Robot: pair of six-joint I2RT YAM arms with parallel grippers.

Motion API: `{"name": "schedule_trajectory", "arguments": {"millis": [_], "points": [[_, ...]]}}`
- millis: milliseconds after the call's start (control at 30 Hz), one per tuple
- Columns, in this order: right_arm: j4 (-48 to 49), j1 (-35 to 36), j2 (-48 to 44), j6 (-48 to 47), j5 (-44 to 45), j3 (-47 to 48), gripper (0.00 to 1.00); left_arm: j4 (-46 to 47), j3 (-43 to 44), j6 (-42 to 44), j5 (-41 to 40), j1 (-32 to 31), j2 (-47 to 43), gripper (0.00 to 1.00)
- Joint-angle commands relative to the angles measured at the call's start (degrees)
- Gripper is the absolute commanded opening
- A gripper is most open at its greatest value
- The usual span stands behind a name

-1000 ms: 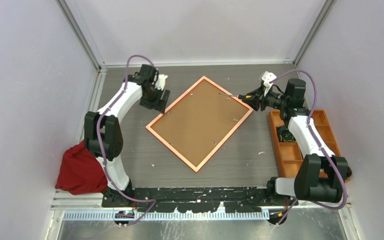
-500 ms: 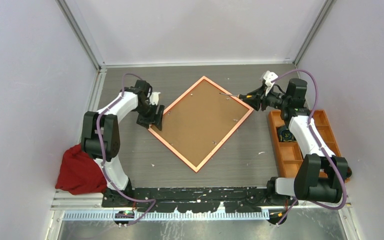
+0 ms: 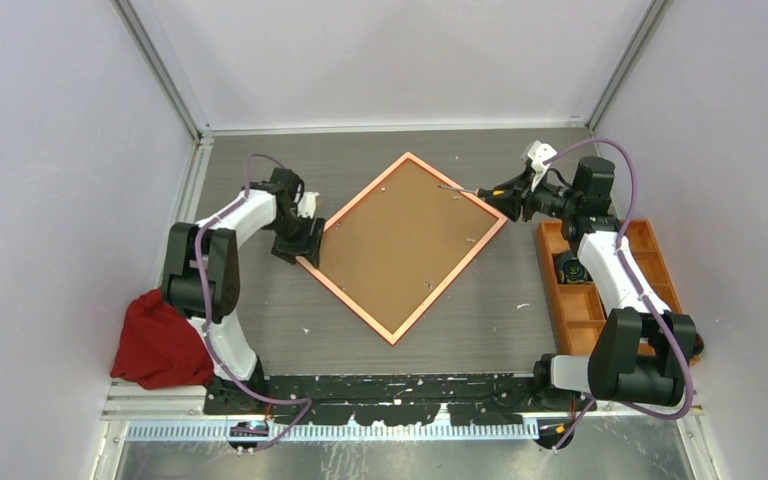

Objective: Take the photo out of the frame
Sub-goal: Adjust the photo frame at the center of the board.

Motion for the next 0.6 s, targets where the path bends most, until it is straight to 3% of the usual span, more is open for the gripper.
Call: {"name": "schedule_trajectory", "arguments": {"millis": [0, 567], "points": [[3.51, -0.22, -1.13, 0.38, -1.57, 0.26, 0.01, 2.12, 0.41, -0.27, 0.05, 0.04, 0.89, 0.62], [3.66, -0.22, -0.78, 0.69, -1.53, 0.35, 0.01, 3.74, 11.12, -0.58, -5.07, -0.43, 10.92, 0.57]]}}
